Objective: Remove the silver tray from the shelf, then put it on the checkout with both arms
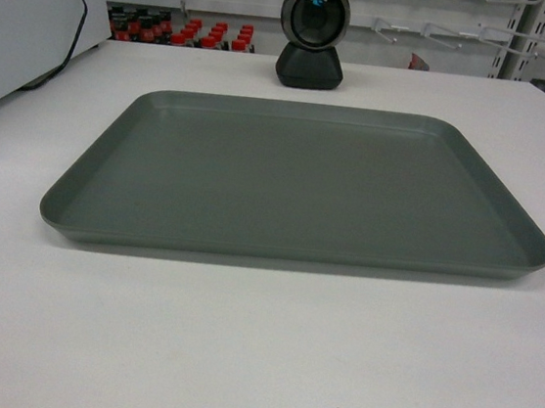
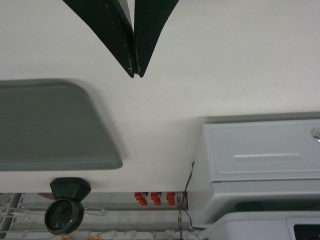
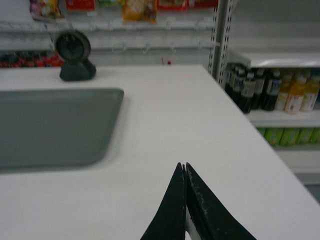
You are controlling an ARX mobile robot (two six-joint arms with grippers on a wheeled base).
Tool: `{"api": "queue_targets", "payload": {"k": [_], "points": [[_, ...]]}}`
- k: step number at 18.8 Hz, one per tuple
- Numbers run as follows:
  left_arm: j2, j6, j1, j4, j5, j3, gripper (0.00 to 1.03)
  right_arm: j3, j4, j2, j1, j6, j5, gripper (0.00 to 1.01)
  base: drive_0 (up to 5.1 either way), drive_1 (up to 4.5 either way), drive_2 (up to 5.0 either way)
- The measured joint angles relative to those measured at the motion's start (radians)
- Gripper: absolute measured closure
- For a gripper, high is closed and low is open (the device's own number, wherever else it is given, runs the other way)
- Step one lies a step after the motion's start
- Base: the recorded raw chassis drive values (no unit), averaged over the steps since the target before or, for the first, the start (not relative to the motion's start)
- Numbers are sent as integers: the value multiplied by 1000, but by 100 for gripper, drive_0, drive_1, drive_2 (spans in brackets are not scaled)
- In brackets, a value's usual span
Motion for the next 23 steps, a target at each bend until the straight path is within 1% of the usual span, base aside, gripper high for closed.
{"api": "queue_targets", "payload": {"k": [1, 2, 6, 7, 8, 10, 12, 14, 18, 19, 20, 21, 23], "points": [[-53, 0, 0, 2, -2, 0, 101, 3, 18, -6, 0, 0, 1, 99, 0, 0, 0], [-51, 1, 0, -4, -5, 5, 101, 0, -5, -6, 0, -1, 0, 99, 0, 0, 0], [-51, 1, 0, -9, -2, 0, 101, 0, 1, -7, 0, 0, 0, 99, 0, 0, 0], [-51, 1, 0, -8, -2, 0, 98, 0, 1, -7, 0, -1, 0, 99, 0, 0, 0], [-51, 1, 0, -8, -2, 0, 89, 0, 1, -7, 0, -1, 0, 92, 0, 0, 0], [-51, 1, 0, -8, -2, 0, 71, 0, 1, -7, 0, -1, 0, 74, 0, 0, 0], [-51, 1, 0, -8, -2, 0, 49, 0, 1, -7, 0, -1, 0, 52, 0, 0, 0], [-51, 1, 0, -8, -2, 0, 31, 0, 1, -7, 0, -1, 0, 34, 0, 0, 0], [-51, 2, 0, -8, -2, 0, 3, 0, 1, -7, 0, -1, 0, 5, 0, 0, 0], [-51, 3, 0, -8, -2, 0, 4, 0, 1, -7, 0, 0, 0, 1, 0, 0, 0], [-51, 3, 0, -8, -2, 0, 6, 0, 1, -7, 0, 0, 0, 3, 0, 0, 0], [-51, 3, 0, -8, -2, 0, 5, 0, 1, -7, 0, -1, 0, 4, 0, 0, 0], [-51, 3, 0, -8, -2, 0, 5, 0, 1, -7, 0, 0, 0, 3, 0, 0, 0]]}}
